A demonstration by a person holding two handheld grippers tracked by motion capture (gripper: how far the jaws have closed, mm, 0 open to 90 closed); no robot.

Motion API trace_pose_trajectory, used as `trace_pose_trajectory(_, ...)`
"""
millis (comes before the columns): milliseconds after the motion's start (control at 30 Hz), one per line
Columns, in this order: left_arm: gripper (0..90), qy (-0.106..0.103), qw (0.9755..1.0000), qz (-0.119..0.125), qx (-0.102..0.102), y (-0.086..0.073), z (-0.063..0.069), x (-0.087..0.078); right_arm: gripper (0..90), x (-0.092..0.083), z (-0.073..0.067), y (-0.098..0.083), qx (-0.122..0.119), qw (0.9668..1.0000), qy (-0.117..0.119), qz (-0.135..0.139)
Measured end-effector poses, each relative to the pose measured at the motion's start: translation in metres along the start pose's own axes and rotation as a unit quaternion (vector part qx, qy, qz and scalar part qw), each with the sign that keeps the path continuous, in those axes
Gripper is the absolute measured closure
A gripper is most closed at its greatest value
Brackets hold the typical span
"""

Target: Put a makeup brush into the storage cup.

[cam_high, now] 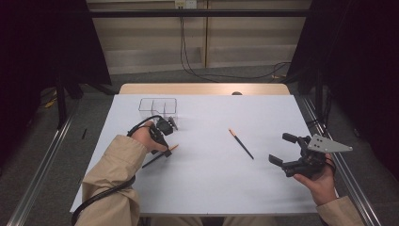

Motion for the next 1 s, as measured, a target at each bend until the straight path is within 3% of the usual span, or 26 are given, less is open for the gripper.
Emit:
trace_pose_trajectory(167, 56.0, -0.004, 0.9999, 0.001, -0.011, 0.001, 0.0013, 0.001, 0.8, 0.0002, -0.0002, -0.0004, 0.0, 1.0, 0.0, -0.002)
trace_pose_trajectory(367, 64.2, -0.009, 0.9998, -0.014, -0.012, 0.0012, 0.0009, 0.0019, 0.7, 0.0001, 0.0002, -0.0005, 0.002, 1.0, -0.001, -0.002)
trace_pose_trajectory(767, 79.2, 0.018, 0.9992, -0.036, -0.008, 0.0045, -0.0014, 0.0036, 0.8, 0.0004, -0.0001, -0.0004, 0.001, 1.0, 0.0, -0.001)
trace_pose_trajectory(1000, 83.1, 0.019, 0.9988, -0.043, -0.011, 0.0057, -0.0021, 0.0047, 0.7, 0.0006, -0.0002, -0.0005, 0.0, 1.0, 0.0, -0.002)
Point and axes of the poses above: each handheld gripper's, and its own axes: x roughly forward along the jaws, y roughly out of its top, z roughly to its right, the point moved 5 cm from there along x, roughly forward along the jaws, and after that the axes turned 8 degrees about z, right-handed, at the moved point
